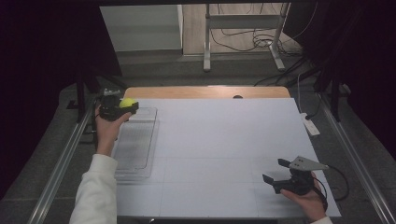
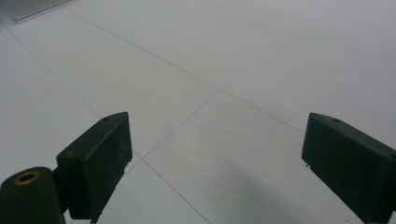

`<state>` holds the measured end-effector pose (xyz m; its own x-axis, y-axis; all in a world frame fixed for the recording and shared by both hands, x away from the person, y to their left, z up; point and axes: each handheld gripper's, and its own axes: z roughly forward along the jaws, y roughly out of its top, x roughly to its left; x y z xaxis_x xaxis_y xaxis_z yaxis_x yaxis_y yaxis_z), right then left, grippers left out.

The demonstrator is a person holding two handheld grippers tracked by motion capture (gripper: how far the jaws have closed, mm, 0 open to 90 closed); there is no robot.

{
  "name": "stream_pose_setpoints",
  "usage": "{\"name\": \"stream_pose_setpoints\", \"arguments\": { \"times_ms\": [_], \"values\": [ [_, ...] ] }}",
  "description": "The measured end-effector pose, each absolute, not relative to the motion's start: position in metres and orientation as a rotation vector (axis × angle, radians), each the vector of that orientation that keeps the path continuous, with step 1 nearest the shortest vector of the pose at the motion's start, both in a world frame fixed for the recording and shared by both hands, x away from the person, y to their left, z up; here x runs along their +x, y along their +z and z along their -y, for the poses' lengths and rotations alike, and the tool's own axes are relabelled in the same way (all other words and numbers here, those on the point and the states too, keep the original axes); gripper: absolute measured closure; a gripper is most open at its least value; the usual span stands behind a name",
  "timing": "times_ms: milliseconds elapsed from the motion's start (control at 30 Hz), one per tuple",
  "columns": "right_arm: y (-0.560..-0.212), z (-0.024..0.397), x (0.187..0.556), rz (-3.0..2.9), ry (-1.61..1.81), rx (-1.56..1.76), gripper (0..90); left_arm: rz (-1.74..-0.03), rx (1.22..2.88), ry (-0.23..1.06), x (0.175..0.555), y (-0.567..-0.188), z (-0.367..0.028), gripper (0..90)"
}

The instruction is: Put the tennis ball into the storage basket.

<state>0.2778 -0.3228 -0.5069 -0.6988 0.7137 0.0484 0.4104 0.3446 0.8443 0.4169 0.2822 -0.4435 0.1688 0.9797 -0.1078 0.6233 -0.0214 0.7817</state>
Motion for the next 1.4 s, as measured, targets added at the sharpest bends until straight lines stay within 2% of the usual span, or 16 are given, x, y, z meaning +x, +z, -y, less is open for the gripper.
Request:
{"name": "stream_pose_setpoints", "arguments": {
  "times_ms": [1400],
  "values": [
    [-0.508, 0.323, 0.278, -2.286, 1.285, 1.001, 9.0, -1.634, 1.914, 0.587, 0.433, -0.478, -0.280, 27.5]
  ]
}}
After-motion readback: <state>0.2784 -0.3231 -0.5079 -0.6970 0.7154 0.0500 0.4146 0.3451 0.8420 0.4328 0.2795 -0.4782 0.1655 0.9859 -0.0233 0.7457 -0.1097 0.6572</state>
